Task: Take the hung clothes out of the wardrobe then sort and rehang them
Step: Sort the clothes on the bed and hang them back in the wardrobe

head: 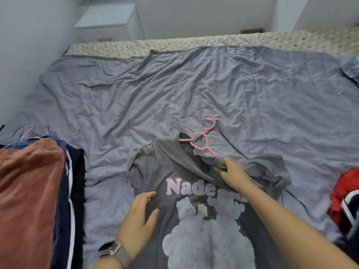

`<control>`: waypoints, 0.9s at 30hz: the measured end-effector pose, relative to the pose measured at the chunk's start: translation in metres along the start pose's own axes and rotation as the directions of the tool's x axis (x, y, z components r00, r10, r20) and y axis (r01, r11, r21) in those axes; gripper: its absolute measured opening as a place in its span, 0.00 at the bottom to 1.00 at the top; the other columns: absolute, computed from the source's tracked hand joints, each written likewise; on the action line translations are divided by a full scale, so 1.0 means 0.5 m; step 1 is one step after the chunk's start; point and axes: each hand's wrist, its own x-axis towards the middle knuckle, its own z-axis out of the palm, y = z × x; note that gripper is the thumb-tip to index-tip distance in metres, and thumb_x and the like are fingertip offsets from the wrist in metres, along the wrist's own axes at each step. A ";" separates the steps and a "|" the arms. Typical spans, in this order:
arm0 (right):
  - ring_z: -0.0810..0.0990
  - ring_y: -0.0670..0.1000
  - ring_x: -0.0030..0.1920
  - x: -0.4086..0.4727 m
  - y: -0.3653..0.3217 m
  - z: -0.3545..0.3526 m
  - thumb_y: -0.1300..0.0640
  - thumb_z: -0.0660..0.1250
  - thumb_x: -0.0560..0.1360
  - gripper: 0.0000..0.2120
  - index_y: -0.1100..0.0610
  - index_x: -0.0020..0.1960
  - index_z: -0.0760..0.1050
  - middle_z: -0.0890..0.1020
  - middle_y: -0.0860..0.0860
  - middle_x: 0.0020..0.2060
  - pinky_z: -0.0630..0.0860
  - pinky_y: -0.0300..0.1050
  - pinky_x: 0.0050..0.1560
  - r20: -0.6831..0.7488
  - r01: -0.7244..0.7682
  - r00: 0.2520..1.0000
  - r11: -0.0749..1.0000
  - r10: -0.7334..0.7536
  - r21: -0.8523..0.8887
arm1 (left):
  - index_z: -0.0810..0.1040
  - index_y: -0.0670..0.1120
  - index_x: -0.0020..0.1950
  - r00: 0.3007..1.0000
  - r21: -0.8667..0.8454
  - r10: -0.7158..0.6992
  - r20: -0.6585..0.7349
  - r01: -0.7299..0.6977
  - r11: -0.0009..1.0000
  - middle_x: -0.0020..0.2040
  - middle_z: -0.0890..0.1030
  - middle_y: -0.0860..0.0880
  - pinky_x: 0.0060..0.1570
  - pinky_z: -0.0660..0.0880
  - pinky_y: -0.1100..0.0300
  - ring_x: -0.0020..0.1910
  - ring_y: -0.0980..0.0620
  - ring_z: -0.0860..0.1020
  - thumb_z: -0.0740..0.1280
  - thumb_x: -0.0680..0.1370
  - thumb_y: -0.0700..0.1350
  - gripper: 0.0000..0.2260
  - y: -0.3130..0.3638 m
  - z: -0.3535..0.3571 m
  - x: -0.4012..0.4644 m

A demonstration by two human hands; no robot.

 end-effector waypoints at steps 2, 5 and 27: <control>0.77 0.56 0.43 -0.080 -0.026 -0.006 0.38 0.62 0.75 0.18 0.53 0.42 0.71 0.79 0.51 0.40 0.73 0.49 0.41 -0.071 0.003 0.997 1.000 -0.002 0.006 | 0.71 0.49 0.63 1.000 0.019 0.006 -0.028 -0.006 1.000 0.57 0.73 0.57 0.59 0.68 0.70 0.57 0.62 0.72 0.64 0.73 0.51 0.18 0.012 -0.016 -0.023; 0.75 0.54 0.36 -0.211 -0.053 -0.048 0.33 0.58 0.74 0.26 0.55 0.34 0.70 0.75 0.48 0.29 0.72 0.51 0.38 -0.135 0.039 0.990 0.999 -0.035 0.028 | 0.68 0.51 0.63 0.992 0.029 0.056 -0.113 -0.053 0.998 0.59 0.73 0.53 0.61 0.69 0.61 0.57 0.63 0.70 0.63 0.75 0.47 0.16 0.048 -0.062 -0.049; 0.78 0.45 0.47 -1.091 -0.305 -0.265 0.50 0.69 0.74 0.07 0.46 0.52 0.77 0.80 0.41 0.43 0.72 0.40 0.49 -0.285 0.479 0.833 0.876 -0.475 -0.061 | 0.75 0.59 0.40 0.912 0.015 0.095 -0.399 -0.097 0.995 0.42 0.78 0.63 0.50 0.54 0.59 0.47 0.63 0.69 0.60 0.70 0.58 0.06 0.283 -0.443 -0.728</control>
